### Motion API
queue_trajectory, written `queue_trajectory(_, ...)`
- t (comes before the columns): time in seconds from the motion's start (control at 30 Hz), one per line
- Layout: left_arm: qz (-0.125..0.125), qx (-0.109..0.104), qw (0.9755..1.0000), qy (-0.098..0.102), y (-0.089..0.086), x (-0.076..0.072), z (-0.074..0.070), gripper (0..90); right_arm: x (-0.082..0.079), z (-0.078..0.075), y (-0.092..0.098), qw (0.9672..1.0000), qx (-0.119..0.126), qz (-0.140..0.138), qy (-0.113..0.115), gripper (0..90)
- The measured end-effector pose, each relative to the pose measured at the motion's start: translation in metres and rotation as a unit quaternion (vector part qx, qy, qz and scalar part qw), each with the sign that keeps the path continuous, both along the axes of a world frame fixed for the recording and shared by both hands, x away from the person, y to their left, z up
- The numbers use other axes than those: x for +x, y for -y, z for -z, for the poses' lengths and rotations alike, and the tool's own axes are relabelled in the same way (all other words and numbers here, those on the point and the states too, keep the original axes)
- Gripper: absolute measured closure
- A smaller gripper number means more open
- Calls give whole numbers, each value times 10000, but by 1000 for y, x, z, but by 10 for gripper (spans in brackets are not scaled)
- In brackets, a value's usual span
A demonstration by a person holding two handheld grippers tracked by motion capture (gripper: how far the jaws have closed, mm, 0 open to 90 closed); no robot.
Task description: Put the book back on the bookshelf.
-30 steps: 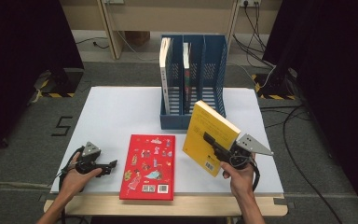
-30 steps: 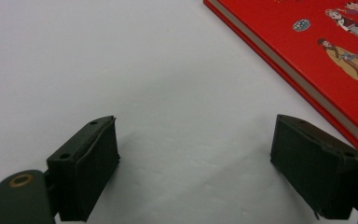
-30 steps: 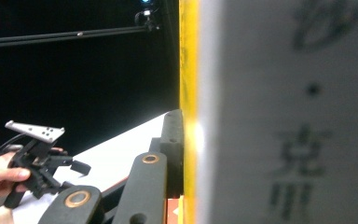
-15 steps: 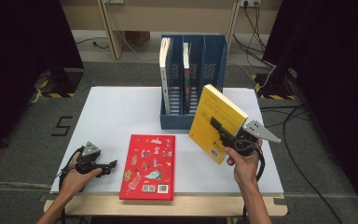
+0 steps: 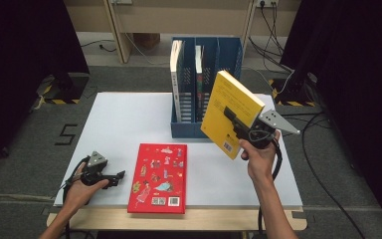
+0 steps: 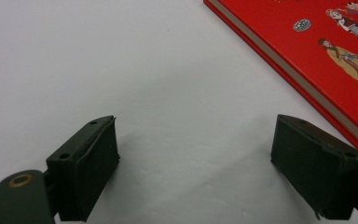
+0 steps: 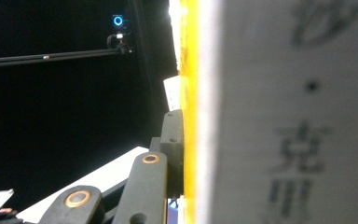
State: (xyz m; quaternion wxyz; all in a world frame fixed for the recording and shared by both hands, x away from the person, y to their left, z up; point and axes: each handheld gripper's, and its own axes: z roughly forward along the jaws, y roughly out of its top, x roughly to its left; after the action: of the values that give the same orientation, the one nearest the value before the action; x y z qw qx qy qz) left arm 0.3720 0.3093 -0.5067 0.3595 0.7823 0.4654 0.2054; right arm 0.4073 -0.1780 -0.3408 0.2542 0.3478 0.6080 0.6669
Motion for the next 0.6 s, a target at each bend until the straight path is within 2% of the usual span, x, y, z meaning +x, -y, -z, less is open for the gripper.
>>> queue_trajectory(0.13,1,-1,10000,-1,0,0,0,136,9,-3,0,9999,51,130,-25,754)
queue_trajectory(0.3,-1,-1,10000,0,0,0,0,136,25,-4,-2,9992,-76,391,-5,754)
queue_trajectory(0.6,0,3,10000,-1,0,0,0,136,56,-8,-10,9973,9,726,-53,754)
